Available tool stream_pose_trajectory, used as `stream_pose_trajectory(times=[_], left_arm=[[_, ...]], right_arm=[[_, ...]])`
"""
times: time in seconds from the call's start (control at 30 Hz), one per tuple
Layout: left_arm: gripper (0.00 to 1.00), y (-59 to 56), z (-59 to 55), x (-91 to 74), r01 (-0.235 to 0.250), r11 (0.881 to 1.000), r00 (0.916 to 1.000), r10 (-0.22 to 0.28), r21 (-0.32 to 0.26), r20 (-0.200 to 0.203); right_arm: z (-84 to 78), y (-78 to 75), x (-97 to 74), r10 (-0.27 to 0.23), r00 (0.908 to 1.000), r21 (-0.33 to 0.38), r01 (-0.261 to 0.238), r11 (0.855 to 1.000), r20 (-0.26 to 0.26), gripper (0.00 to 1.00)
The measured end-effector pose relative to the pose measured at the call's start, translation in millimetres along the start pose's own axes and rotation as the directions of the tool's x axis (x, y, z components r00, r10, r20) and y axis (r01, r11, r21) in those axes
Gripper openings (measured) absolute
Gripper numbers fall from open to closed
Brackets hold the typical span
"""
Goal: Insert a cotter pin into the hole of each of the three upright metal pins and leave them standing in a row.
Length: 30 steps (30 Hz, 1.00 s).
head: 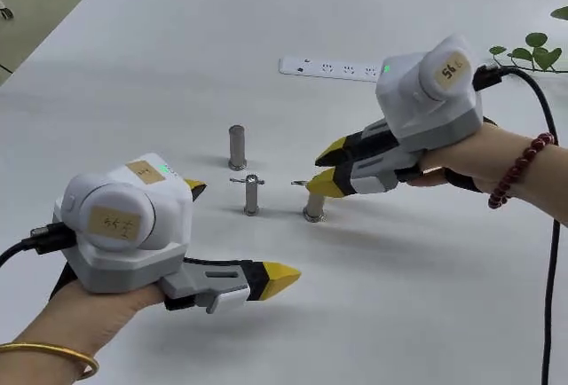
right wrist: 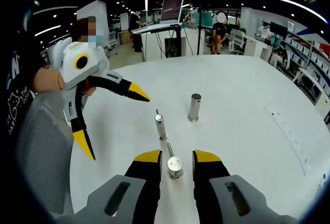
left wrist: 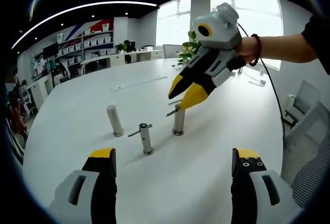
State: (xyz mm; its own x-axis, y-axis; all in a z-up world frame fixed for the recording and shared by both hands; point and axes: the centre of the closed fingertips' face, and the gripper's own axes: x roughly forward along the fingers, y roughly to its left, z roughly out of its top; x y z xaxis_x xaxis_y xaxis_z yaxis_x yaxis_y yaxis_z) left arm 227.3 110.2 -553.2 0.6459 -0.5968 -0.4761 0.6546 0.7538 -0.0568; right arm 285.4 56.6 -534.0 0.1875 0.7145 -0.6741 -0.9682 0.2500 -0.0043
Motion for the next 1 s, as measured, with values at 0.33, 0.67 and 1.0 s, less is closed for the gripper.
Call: stream_pose_trajectory(times=[0.33, 0.67, 1.0], left_arm=[[0.93, -6.9, 5.2, -4.0, 0.003, 1.0, 0.9999, -0.003, 0.008, 0.013], [0.94, -5.9, 10.3, -7.9, -0.004, 1.0, 0.9996, 0.003, 0.012, 0.029], [0.94, -0.6, 13.4, -4.4, -0.008, 1.0, 0.9994, 0.007, 0.009, 0.034]], right_arm=[[18.9, 3.0, -10.4, -0.036, 0.9992, 0.004, 0.036, 0.999, -0.018, 0.2], [30.4, -1.2, -1.2, -0.017, 0.9994, 0.087, 0.02, 0.996, -0.029, 0.22], [55.0, -19.3, 21.9, -0.018, 0.9998, 0.098, 0.018, 0.995, -0.004, 0.22]])
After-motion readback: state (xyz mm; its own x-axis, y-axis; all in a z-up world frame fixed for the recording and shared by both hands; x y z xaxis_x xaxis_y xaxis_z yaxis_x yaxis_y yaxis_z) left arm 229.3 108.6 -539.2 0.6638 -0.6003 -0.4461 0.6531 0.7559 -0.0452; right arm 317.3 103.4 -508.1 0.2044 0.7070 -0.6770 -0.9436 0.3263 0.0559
